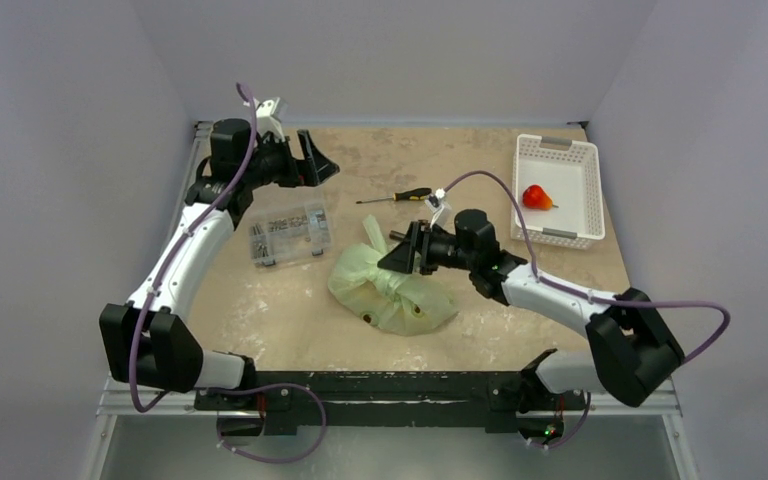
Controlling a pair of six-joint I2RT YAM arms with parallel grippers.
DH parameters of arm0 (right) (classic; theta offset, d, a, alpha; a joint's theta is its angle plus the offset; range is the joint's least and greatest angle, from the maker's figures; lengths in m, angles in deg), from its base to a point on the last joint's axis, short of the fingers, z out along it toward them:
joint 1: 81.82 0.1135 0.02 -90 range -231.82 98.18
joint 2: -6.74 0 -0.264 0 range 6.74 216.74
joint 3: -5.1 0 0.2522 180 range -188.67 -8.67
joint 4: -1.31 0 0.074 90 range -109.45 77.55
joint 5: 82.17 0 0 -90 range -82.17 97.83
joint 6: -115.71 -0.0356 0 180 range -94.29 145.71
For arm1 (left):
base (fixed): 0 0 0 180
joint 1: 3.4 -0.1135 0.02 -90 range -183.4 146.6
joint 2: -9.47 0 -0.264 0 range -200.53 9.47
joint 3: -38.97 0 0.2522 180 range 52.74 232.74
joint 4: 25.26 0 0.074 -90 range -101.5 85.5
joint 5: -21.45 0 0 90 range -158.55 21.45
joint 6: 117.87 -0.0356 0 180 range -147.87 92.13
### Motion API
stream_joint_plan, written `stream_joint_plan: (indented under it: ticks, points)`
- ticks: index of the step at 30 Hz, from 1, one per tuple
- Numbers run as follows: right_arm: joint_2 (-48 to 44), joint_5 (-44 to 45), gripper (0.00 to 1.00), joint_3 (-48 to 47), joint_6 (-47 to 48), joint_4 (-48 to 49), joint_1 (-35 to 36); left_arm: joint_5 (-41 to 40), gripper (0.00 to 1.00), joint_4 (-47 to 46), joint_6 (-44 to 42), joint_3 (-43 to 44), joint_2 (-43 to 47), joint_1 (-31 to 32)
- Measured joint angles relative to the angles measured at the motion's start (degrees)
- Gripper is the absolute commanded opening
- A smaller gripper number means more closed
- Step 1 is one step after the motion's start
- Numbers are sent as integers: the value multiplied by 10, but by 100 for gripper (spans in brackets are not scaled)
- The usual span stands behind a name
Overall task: Take the fake fruits out of the plastic bag
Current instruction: Place the plastic bag at the center of the board.
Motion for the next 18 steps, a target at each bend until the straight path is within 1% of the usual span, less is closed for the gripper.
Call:
stream_joint_plan:
  ticks: [3, 5, 6, 8, 10, 12, 14, 18]
  points:
    - [-44, 53, 68, 31, 87, -49, 12, -5, 95, 20, -27, 3, -4, 12]
    - [-54, 83, 68, 35, 138, -80, 11, -17, 95, 43, -65, 4, -5, 36]
    - [-55, 94, 68, 35, 158, -92, 11, -33, 95, 61, -100, 4, -5, 59]
    - [-56, 110, 67, 31, 191, -119, 11, -56, 93, 93, -158, 3, -5, 94]
    - [-59, 122, 68, 23, 222, -148, 12, -65, 92, 125, -197, 3, -5, 152]
    - [-68, 128, 75, 11, 254, -180, 17, -69, 88, 163, -231, 3, -5, 189]
    - [-80, 134, 80, 2, 280, -200, 25, -69, 87, 194, -254, 3, -5, 206]
    - [-114, 138, 80, 4, 311, -219, 56, -79, 85, 214, -288, -22, -5, 241]
